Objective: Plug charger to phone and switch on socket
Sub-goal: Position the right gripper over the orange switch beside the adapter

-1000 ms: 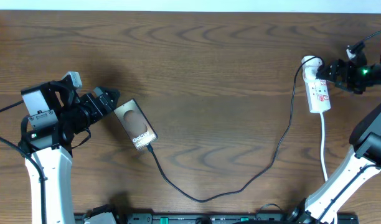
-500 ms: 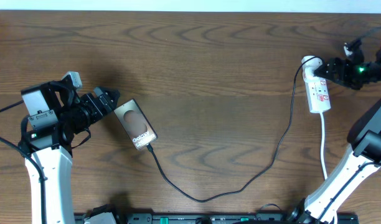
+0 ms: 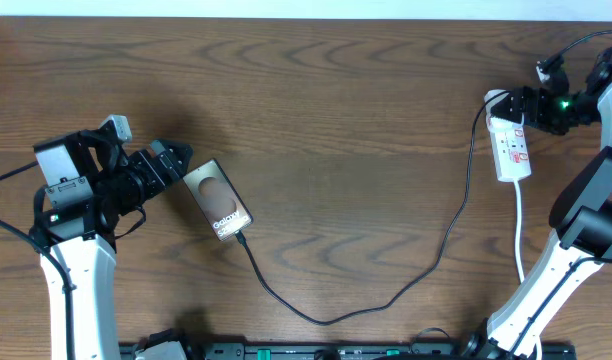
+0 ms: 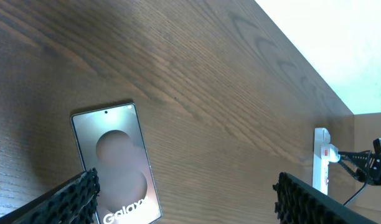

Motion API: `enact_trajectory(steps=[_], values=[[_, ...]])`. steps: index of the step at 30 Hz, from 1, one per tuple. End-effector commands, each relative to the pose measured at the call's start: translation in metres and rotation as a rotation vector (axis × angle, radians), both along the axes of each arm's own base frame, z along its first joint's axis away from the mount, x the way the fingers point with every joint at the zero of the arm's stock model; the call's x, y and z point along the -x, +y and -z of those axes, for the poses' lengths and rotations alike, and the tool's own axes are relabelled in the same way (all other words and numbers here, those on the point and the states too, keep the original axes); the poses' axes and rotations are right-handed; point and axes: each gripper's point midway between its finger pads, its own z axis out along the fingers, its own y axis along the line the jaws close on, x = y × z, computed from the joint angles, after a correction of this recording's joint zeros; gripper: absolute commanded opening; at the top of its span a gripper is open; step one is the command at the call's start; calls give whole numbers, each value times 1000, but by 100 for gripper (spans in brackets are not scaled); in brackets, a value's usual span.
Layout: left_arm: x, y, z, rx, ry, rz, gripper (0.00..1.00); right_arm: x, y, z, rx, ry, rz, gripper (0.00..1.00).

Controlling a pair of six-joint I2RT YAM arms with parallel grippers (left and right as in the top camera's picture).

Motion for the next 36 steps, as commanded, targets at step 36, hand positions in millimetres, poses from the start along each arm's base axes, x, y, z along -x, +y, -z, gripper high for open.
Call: enact_trajectory(steps=[36], values=[[0,0,-5,-6,-18,11,88,5,17,23,-19,84,-9,99]])
